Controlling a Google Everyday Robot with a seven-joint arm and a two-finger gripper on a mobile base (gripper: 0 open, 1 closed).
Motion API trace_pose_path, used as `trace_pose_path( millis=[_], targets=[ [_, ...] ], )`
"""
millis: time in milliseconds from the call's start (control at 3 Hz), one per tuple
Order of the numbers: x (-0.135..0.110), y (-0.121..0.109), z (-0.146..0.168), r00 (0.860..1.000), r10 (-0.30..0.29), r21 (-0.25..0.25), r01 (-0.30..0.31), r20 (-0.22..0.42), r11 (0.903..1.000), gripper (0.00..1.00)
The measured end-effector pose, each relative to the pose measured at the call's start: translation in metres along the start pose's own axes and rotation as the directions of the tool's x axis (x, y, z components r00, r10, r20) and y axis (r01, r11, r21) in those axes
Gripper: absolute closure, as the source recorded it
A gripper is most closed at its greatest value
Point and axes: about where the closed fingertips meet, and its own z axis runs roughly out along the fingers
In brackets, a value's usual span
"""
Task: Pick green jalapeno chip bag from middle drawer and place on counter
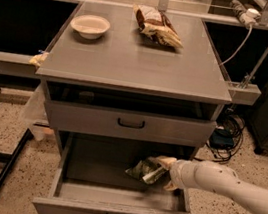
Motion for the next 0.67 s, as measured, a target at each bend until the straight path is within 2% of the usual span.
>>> trace_pose_path(
  millis=[667],
  targets=[
    [0.001,0.009,0.048,0.997,0.011,-0.038,-0.008,0.070,0.9992,0.35]
  ],
)
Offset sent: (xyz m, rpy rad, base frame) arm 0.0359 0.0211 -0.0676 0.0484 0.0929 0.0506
